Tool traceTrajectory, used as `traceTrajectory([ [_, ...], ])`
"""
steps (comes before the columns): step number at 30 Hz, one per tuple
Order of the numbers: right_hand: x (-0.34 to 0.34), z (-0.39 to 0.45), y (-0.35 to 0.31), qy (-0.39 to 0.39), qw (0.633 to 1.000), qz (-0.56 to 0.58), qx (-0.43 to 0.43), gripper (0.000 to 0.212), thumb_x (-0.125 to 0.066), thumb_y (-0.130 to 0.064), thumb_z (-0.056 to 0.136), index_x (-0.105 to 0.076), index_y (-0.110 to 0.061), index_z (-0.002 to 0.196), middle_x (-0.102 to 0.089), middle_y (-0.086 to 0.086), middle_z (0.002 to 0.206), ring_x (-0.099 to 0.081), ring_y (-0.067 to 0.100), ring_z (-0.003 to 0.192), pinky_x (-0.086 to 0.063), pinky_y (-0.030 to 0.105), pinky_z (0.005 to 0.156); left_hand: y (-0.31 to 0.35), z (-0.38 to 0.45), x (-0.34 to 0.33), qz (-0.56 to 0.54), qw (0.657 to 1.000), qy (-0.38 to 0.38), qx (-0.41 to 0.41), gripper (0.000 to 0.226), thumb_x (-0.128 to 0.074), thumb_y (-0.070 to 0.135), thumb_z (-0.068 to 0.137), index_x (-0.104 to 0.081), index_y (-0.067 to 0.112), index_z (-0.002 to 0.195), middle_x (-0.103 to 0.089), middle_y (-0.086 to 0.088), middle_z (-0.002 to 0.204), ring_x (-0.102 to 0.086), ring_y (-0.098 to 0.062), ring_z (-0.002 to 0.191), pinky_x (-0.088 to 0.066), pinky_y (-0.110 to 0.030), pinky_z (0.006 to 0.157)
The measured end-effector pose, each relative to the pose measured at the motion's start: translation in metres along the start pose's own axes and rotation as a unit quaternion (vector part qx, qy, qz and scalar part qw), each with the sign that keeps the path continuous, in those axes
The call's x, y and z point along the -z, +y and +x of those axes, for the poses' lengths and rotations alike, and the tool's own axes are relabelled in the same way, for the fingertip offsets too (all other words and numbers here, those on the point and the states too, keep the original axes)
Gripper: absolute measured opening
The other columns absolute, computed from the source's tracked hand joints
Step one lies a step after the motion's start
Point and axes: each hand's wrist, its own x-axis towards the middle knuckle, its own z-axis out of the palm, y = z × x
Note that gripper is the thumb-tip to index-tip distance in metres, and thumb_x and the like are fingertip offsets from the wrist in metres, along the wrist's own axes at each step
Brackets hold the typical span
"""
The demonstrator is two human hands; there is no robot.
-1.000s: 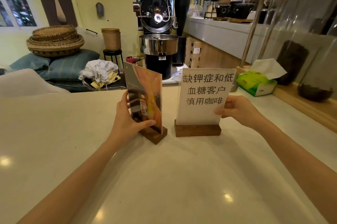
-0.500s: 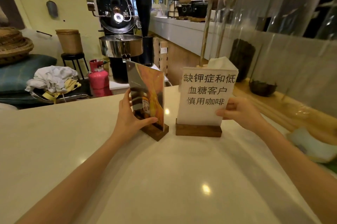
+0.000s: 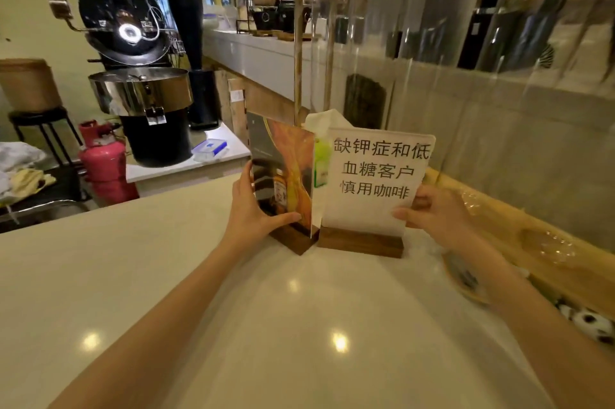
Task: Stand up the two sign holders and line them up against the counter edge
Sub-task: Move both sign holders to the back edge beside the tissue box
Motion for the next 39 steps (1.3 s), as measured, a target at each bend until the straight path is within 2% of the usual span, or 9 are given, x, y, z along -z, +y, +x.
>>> traceTrajectory([
  [3, 0.013, -0.003, 0.006, 0.039, 0.999, -0.018, -0.005, 0.038, -0.072, -0.001, 0.070, -0.063, -0.037, 0.075, -0.065, -0.023, 0.075, -0.064, -0.004, 0.067, -0.053, 0.011, 0.052, 0.004, 0.011, -0.020, -0.011, 1.000, -0.012, -0.007, 0.121, -0.082, 0.053, 0.039, -0.012, 0.034, 0.136, -0.033, -0.003, 0.138, -0.038, -0.012, 0.120, -0.038, -0.028, 0.095],
  [10, 0.026, -0.014, 0.012, 0.096, 0.995, -0.019, -0.013, 0.036, -0.071, -0.002, 0.071, -0.061, -0.037, 0.076, -0.066, -0.008, 0.091, -0.063, 0.004, 0.081, -0.052, 0.026, 0.070, 0.010, 0.031, -0.053, -0.014, 0.999, -0.039, -0.015, 0.117, -0.083, 0.047, 0.044, -0.011, 0.034, 0.136, -0.033, -0.004, 0.141, -0.035, -0.010, 0.120, -0.035, -0.029, 0.097],
  [14, 0.030, -0.017, 0.014, 0.131, 0.991, -0.020, -0.027, 0.028, -0.071, -0.003, 0.072, -0.066, -0.020, 0.094, -0.065, -0.005, 0.094, -0.062, 0.008, 0.083, -0.051, 0.026, 0.074, 0.015, 0.043, -0.066, -0.021, 0.997, -0.072, -0.019, 0.120, -0.083, 0.046, 0.044, -0.008, 0.034, 0.137, -0.034, -0.005, 0.142, -0.037, -0.014, 0.124, -0.036, -0.033, 0.099],
  [18, 0.034, -0.020, 0.017, 0.156, 0.986, -0.051, -0.035, 0.030, -0.071, -0.006, 0.072, -0.066, -0.012, 0.101, -0.065, -0.004, 0.093, -0.062, 0.008, 0.082, -0.048, 0.019, 0.069, 0.022, 0.051, -0.078, -0.024, 0.996, -0.076, -0.036, 0.116, -0.083, 0.045, 0.044, -0.011, 0.038, 0.135, -0.035, -0.004, 0.140, -0.037, -0.011, 0.120, -0.037, -0.032, 0.097],
  [22, 0.037, -0.022, 0.021, 0.188, 0.979, -0.067, -0.038, 0.027, -0.072, -0.006, 0.072, -0.067, -0.012, 0.098, -0.064, -0.008, 0.087, -0.057, -0.005, 0.073, -0.045, 0.005, 0.053, 0.024, 0.059, -0.091, -0.021, 0.996, -0.085, -0.031, 0.119, -0.083, 0.048, 0.042, -0.012, 0.035, 0.136, -0.033, -0.003, 0.142, -0.035, -0.016, 0.126, -0.037, -0.038, 0.101],
  [28, 0.038, -0.023, 0.027, 0.214, 0.971, -0.085, -0.057, 0.024, -0.073, -0.010, 0.072, -0.068, -0.014, 0.095, -0.065, -0.010, 0.087, -0.056, -0.009, 0.069, -0.043, 0.003, 0.048, 0.024, 0.069, -0.109, -0.029, 0.995, -0.090, -0.026, 0.123, -0.080, 0.055, 0.038, -0.011, 0.036, 0.137, -0.031, -0.004, 0.144, -0.034, -0.020, 0.128, -0.038, -0.045, 0.104],
  [31, 0.038, -0.020, 0.029, 0.220, 0.969, -0.101, -0.057, 0.027, -0.073, -0.012, 0.072, -0.067, -0.013, 0.098, -0.070, -0.002, 0.096, -0.058, -0.006, 0.072, -0.045, 0.006, 0.049, 0.025, 0.071, -0.115, -0.057, 0.994, -0.090, -0.025, 0.123, -0.079, 0.057, 0.036, -0.011, 0.039, 0.136, -0.033, -0.003, 0.142, -0.036, -0.019, 0.127, -0.038, -0.040, 0.103],
  [35, 0.039, -0.018, 0.030, 0.244, 0.960, -0.128, -0.052, 0.027, -0.072, -0.013, 0.073, -0.067, -0.012, 0.100, -0.071, 0.005, 0.105, -0.064, 0.010, 0.080, -0.044, 0.004, 0.047, 0.027, 0.074, -0.126, -0.070, 0.993, -0.092, -0.033, 0.120, -0.085, 0.043, 0.043, -0.011, 0.037, 0.137, -0.032, -0.006, 0.142, -0.036, -0.021, 0.127, -0.038, -0.050, 0.104],
  [39, 0.037, -0.020, 0.031, 0.247, 0.960, -0.118, -0.056, 0.031, -0.071, -0.013, 0.074, -0.065, -0.010, 0.104, -0.069, 0.008, 0.110, -0.066, 0.020, 0.089, -0.050, 0.016, 0.062, 0.030, 0.077, -0.138, -0.079, 0.993, -0.085, -0.030, 0.116, -0.085, 0.040, 0.046, -0.012, 0.038, 0.136, -0.030, -0.005, 0.142, -0.035, -0.021, 0.128, -0.036, -0.051, 0.106],
])
